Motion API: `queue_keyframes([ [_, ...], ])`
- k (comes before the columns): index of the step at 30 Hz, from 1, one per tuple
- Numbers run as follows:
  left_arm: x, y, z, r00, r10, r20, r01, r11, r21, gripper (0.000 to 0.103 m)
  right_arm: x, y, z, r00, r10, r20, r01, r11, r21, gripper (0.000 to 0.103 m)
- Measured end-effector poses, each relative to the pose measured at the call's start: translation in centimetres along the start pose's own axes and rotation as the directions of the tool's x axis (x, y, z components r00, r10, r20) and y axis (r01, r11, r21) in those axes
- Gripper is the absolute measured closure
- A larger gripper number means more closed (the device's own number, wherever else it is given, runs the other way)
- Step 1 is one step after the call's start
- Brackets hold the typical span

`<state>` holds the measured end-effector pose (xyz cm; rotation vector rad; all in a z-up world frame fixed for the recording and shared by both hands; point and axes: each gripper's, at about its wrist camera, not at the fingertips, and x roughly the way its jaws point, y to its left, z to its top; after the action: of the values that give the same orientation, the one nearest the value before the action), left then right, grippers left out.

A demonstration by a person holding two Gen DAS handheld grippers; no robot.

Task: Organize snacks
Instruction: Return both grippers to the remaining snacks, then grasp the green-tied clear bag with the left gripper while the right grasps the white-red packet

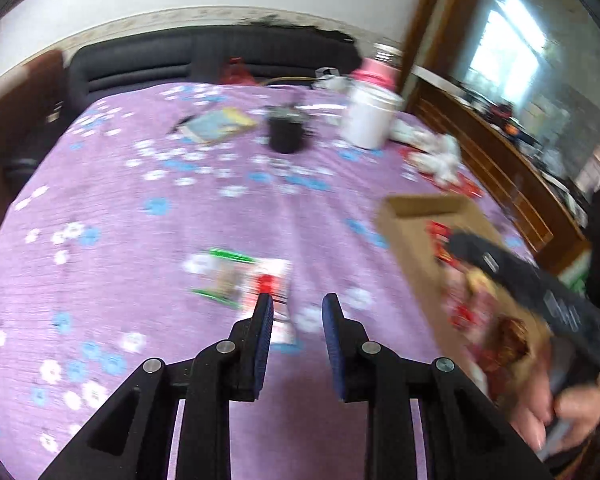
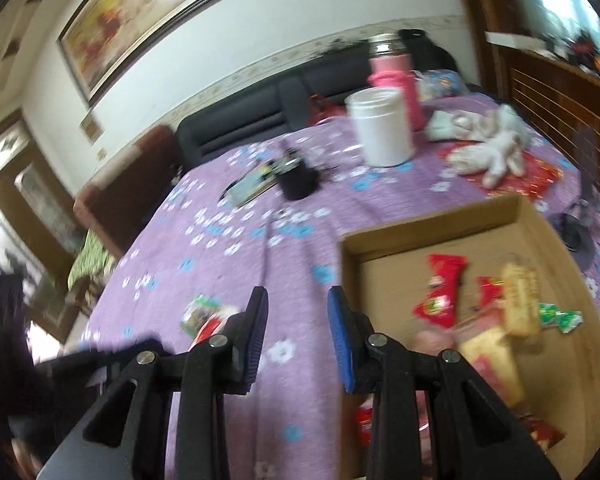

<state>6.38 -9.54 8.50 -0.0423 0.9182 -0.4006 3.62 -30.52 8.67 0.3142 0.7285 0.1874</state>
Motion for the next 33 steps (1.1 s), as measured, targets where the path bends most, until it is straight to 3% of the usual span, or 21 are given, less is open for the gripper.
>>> queue_keyframes([
  [5, 3.6, 2.8, 1.5, 0.997, 0.062, -0.051, -0.064, 0.997, -0.045, 0.077, 0.9, 2.4, -1.1, 0.999, 0.016, -0.031, -0.017, 0.998, -0.06, 0.073],
  [16, 8.7, 3.1, 2.0, 0.989, 0.08, -0.121, -0.085, 0.996, -0.034, 0.077, 1.4, 1.7, -1.3, 0.998, 0.021, -0.055, -0.023, 0.999, -0.029, 0.073],
  [23, 7.5, 3.3, 0.7, 0.99, 0.093, -0.11, -0.096, 0.995, -0.023, 0.077, 1.8, 2.1, -1.4, 0.998, 0.023, -0.066, -0.026, 0.999, -0.044, 0.073],
  [31, 2.7, 5.3, -4.6, 0.985, 0.158, -0.062, -0.16, 0.987, -0.027, 0.077, 2.2, 3.3, -1.9, 0.996, 0.028, -0.081, -0.035, 0.995, -0.09, 0.073],
  [33, 2.4, 5.7, -5.3, 0.988, 0.148, -0.037, -0.149, 0.988, -0.037, 0.077, 2.7, 4.0, -2.3, 0.995, 0.041, -0.094, -0.052, 0.992, -0.113, 0.068],
])
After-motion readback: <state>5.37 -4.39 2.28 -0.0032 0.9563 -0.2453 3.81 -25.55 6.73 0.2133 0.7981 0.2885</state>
